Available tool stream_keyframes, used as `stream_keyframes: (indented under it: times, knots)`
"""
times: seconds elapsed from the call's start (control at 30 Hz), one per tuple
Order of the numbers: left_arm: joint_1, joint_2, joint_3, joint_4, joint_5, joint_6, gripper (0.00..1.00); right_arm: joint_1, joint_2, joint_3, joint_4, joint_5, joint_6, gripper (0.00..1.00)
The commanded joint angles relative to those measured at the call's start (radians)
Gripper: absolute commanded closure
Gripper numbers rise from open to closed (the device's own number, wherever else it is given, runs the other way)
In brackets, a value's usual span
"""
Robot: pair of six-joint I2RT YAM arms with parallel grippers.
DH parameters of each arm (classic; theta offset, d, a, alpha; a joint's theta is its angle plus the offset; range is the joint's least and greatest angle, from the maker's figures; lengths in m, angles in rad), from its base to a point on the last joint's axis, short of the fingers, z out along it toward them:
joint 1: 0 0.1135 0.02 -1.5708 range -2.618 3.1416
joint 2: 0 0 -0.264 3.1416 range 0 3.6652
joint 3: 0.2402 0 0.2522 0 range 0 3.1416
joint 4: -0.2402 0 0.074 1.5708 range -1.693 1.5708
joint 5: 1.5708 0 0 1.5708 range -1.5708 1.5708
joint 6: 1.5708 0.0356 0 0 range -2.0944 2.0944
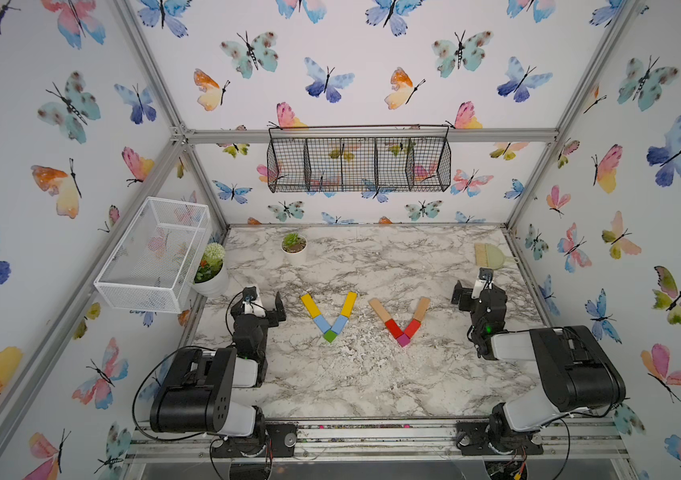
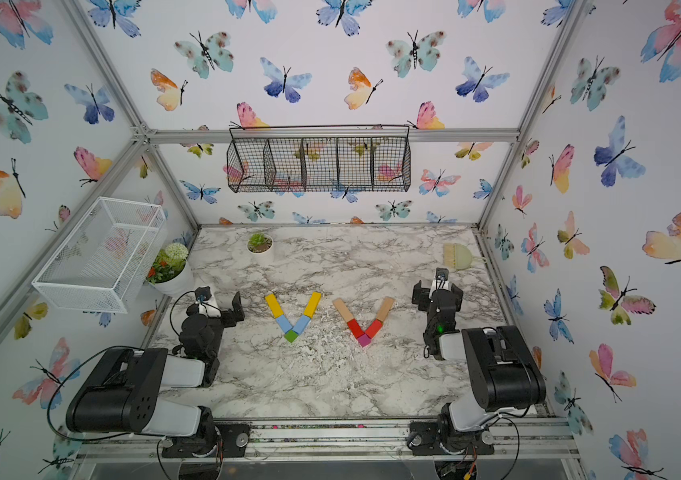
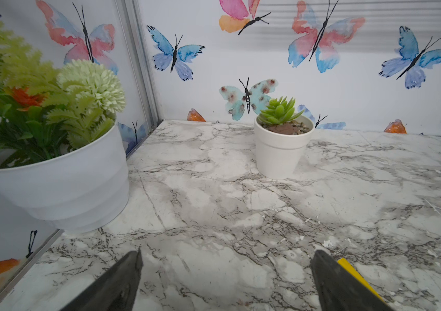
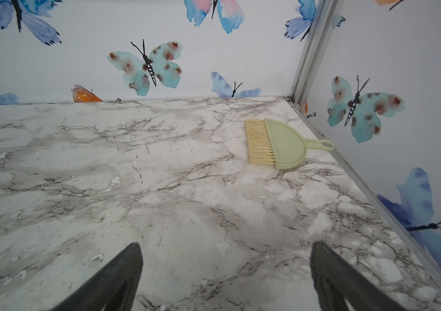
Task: Assemble the letter v with building blocks
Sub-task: Reset both arms
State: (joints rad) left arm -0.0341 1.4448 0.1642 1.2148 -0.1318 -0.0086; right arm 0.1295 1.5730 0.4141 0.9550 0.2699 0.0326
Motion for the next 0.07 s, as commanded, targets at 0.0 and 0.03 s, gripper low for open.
stream_keyframes:
  times: [0.0, 0.03]
  knots:
    - [0.004, 0.008, -0.002, 0.025, 0.019, -0.007, 0.02, -0.006, 0.013, 0.006, -0.038, -0.03, -0.01, 0.02]
    - [0.003, 0.009, -0.003, 0.025, 0.02, -0.007, 0.02, -0.006, 0.008, -0.002, -0.027, -0.03, -0.011, 0.02]
